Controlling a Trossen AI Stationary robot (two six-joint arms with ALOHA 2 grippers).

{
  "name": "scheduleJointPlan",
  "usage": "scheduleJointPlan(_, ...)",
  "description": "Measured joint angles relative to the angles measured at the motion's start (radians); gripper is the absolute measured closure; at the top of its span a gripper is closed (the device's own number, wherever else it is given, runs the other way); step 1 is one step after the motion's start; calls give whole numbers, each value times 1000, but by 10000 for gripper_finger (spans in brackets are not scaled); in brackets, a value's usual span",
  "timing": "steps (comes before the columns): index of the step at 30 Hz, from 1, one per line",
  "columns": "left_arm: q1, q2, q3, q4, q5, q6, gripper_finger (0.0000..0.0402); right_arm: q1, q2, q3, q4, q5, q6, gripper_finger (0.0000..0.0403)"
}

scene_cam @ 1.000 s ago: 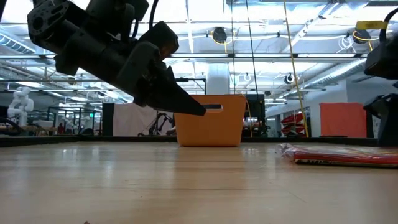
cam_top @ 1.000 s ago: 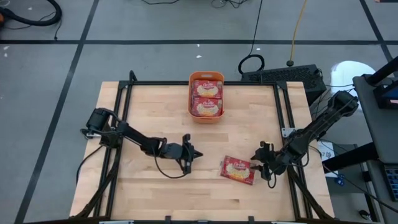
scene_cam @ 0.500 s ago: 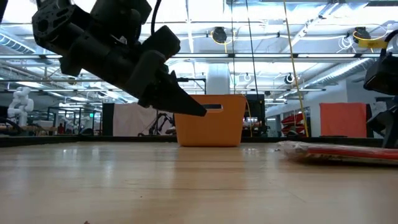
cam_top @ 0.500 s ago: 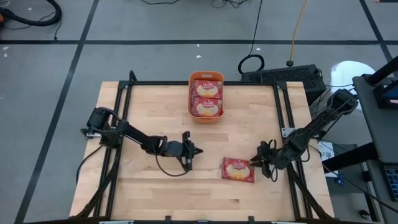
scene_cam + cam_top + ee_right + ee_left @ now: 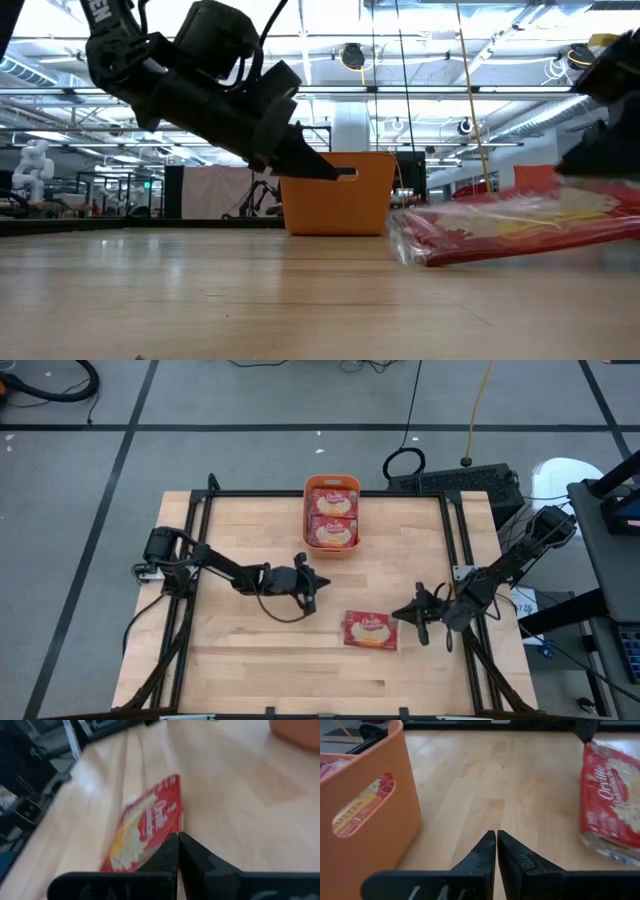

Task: Sort popcorn bags into baskets
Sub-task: Put the red popcorn bag into the orange bin

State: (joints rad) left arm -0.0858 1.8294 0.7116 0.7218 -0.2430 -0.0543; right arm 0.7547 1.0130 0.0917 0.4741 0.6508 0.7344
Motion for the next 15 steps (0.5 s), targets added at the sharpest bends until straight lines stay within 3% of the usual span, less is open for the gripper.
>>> scheduleJointPlan(6, -10, 0, 0, 29, 65, -14, 347, -3, -1, 1, 89, 30, -112, 402)
scheduleJointPlan(15, -43, 1, 0, 98, 142, -129, 195, -12, -1, 1, 90, 55, -138, 403)
